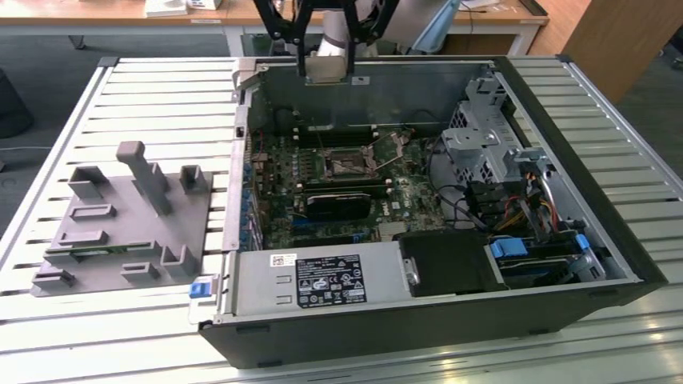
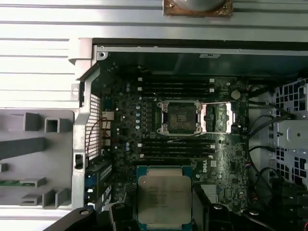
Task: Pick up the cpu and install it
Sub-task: 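Pick up the cpu and move it towards the insertion slot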
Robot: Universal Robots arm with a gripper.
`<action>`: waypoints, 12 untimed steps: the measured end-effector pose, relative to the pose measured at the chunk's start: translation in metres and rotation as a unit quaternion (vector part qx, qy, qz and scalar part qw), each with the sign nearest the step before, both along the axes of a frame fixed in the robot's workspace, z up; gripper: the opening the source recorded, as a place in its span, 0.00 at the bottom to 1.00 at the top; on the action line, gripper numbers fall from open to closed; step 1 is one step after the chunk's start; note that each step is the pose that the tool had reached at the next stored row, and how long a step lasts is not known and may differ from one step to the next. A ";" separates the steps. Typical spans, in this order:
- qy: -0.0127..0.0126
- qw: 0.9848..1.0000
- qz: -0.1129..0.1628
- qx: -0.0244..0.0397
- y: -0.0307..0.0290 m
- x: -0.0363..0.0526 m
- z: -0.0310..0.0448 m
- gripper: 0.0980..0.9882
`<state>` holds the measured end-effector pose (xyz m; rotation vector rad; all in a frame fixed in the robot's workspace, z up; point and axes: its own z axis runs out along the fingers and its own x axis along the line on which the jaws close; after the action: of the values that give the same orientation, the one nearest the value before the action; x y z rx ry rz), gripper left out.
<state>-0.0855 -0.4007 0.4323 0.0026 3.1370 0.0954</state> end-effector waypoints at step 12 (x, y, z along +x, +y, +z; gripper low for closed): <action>0.000 1.000 0.000 0.000 0.0264 0.0251 -0.0026 0.50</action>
<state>-0.0604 -0.3743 0.4296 0.0026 3.1371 0.0955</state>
